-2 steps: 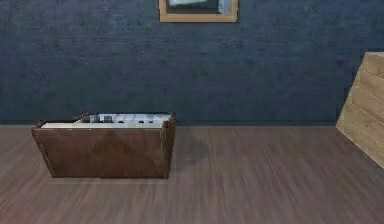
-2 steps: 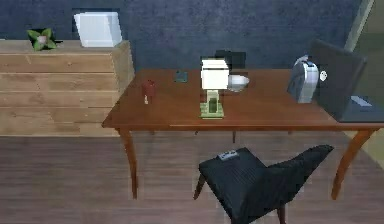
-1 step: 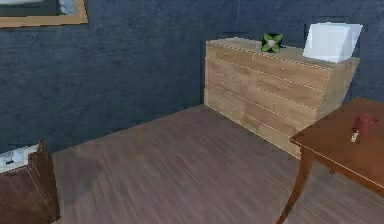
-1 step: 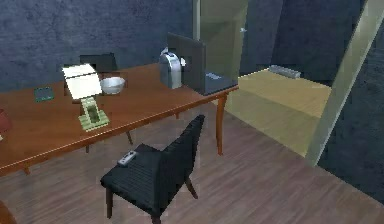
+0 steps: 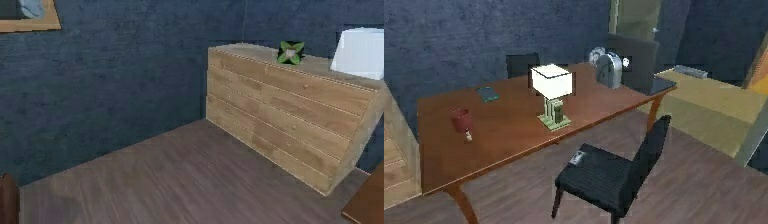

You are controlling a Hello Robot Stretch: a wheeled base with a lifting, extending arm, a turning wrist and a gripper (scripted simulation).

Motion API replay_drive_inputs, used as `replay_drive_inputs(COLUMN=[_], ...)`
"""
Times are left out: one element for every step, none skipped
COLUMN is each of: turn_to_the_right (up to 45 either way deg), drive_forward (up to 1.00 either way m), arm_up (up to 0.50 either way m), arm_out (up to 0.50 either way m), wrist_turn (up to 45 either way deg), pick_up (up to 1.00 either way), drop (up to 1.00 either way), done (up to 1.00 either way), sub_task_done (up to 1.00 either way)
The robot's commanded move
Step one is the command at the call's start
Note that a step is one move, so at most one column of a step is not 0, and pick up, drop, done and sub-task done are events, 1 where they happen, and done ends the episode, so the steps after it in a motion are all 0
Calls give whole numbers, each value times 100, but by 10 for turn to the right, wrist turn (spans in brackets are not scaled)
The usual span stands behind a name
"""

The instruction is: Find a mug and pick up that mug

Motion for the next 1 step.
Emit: replay_drive_inputs(turn_to_the_right=[-270], drive_forward=[0], arm_up=[0], arm_out=[0], wrist_turn=[0], pick_up=[0], drop=[0], done=[0], sub_task_done=[0])
